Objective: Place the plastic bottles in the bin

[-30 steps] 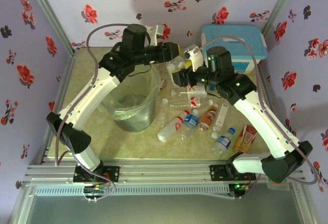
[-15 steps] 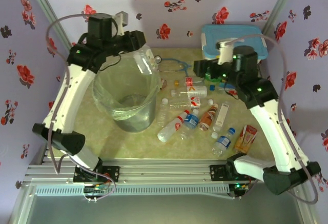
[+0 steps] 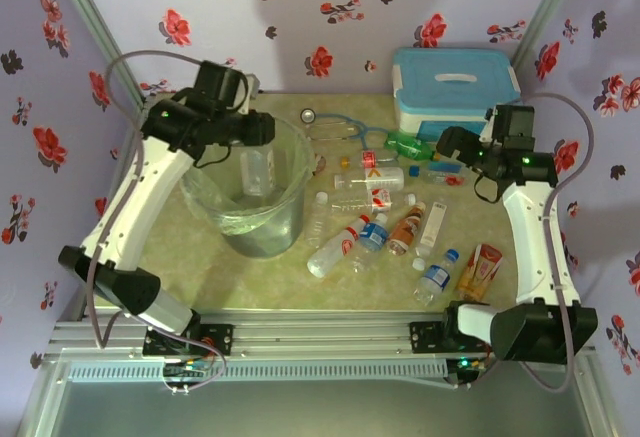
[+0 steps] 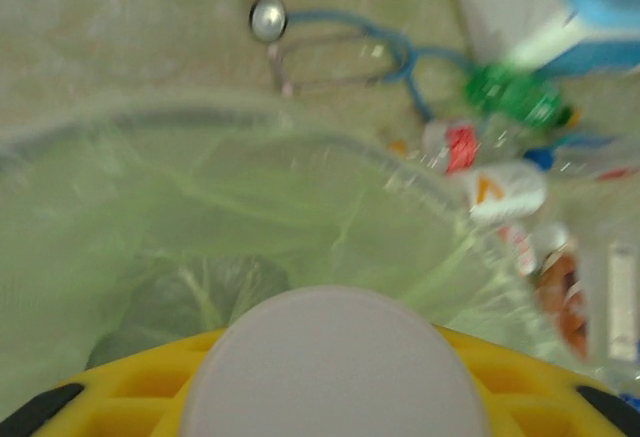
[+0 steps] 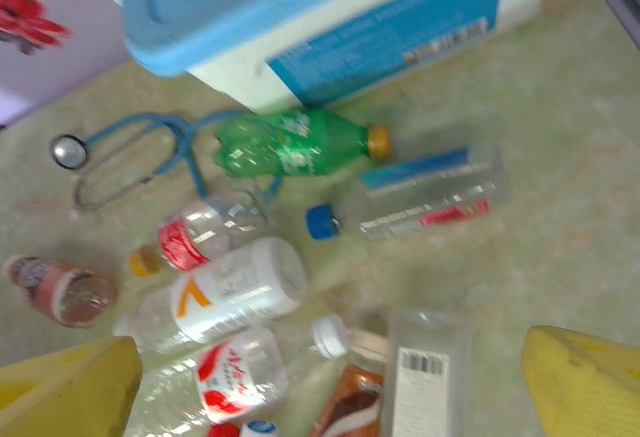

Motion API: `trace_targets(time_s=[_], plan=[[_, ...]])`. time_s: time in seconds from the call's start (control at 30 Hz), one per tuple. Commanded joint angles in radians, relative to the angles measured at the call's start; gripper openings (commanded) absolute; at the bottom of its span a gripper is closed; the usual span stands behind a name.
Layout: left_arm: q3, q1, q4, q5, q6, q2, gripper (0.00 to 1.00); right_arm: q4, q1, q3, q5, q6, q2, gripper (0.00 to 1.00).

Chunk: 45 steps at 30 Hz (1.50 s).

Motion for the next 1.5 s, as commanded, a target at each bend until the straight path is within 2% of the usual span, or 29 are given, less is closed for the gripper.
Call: trace_targets(time_s=[0.0, 0.23, 0.4, 0.53, 0.6, 0.67, 0.9, 1.07, 1.23, 1.4, 1.47], plan=[[-0.083, -0.022, -0.036, -0.049, 0.038, -0.005, 0.12, -0.033, -0.015, -0.045, -0.028, 0.028, -0.006, 0.98], [-0.299, -0.033, 0.145, -0.041, -0.026, -0.045, 0.12, -0.091, -0.020, -0.095, 0.058, 0.005, 0.020, 0.97], [-0.410, -0.036, 0.241, -0.040, -0.069, -0.049, 0.14, -0.129, -0.019, -0.198, 0.055, 0.060, 0.026, 0.88], [-0.470, -0.036, 0.284, -0.040, -0.085, -0.051, 0.27, -0.104, -0.019, -0.280, 0.027, 0.073, 0.035, 0.80], [-0.488, -0.037, 0.300, -0.039, -0.087, -0.049, 0.38, -0.086, -0.018, -0.309, 0.009, 0.082, 0.037, 0.76], [-0.488, -0.037, 0.301, -0.039, -0.087, -0.042, 0.49, -0.078, -0.018, -0.331, -0.004, 0.090, 0.038, 0.75], [-0.473, -0.036, 0.306, -0.034, -0.088, -0.032, 0.68, -0.102, -0.015, -0.384, 0.021, 0.115, 0.018, 0.71], [-0.436, -0.035, 0.278, -0.036, -0.082, -0.035, 0.70, -0.088, 0.019, -0.416, -0.004, 0.131, 0.024, 0.63], [-0.370, -0.033, 0.239, -0.051, -0.073, -0.065, 0.72, -0.070, 0.083, -0.422, 0.012, 0.149, 0.050, 0.59], [-0.299, -0.030, 0.195, -0.077, -0.064, -0.092, 0.75, -0.038, 0.119, -0.440, 0.005, 0.161, 0.088, 0.60], [-0.282, -0.029, 0.186, -0.091, -0.063, -0.103, 0.76, -0.025, 0.123, -0.451, 0.006, 0.167, 0.106, 0.67]])
